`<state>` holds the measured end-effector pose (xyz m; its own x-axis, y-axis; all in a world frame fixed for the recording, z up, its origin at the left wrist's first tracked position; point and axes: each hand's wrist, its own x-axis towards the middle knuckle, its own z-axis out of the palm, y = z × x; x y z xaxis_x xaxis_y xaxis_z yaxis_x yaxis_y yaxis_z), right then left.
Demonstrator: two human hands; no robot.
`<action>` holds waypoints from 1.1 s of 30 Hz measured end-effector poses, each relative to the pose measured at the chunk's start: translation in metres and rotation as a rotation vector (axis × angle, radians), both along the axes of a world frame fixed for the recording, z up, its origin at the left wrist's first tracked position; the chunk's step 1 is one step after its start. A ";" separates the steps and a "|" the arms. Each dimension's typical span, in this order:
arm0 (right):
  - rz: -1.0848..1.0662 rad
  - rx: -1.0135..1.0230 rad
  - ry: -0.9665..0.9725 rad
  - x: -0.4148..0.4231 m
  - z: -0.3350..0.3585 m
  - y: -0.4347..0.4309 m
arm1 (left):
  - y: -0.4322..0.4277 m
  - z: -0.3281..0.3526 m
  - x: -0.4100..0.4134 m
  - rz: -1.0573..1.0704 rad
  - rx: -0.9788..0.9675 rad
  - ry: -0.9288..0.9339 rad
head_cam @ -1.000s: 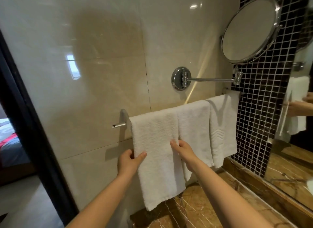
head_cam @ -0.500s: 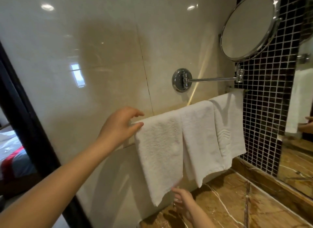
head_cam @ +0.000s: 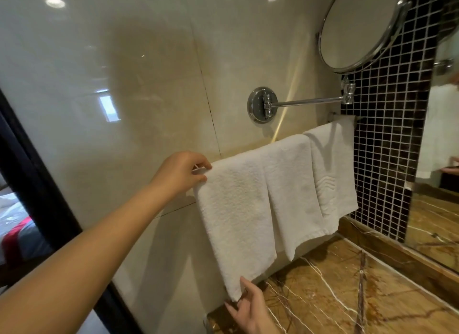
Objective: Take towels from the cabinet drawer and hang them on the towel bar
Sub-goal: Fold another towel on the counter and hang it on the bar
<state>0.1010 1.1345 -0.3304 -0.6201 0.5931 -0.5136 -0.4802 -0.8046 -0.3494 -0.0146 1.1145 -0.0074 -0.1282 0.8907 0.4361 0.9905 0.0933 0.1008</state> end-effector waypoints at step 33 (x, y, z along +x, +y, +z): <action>-0.034 0.258 -0.258 0.000 -0.032 -0.007 | 0.007 -0.003 -0.002 -0.018 0.057 -0.023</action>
<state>0.1008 1.1270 -0.3627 -0.4671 0.7416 -0.4815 -0.3747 -0.6592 -0.6519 -0.0170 1.1212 -0.0108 -0.1225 0.8669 0.4831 0.9894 0.0685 0.1280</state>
